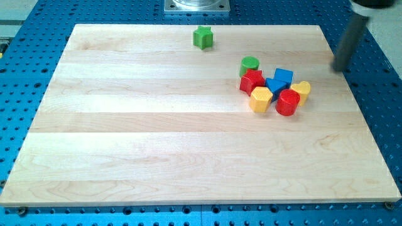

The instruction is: Move the green circle blue cube and red star at the center of the board

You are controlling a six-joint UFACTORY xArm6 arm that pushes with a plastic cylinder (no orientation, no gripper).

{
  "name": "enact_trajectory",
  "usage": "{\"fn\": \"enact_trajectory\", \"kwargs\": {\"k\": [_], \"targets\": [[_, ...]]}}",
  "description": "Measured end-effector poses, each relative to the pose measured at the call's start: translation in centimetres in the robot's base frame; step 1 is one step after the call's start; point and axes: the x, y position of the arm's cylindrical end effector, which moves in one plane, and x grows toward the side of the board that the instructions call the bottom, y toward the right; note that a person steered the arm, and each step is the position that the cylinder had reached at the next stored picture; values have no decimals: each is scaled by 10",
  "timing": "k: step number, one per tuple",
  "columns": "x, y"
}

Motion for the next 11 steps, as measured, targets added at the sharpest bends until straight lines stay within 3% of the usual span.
{"fn": "enact_trajectory", "kwargs": {"k": [1,6,7,8,9,11], "targets": [[55,-12],[59,-232],[68,-230],[77,-169],[59,-115],[17,-136]]}}
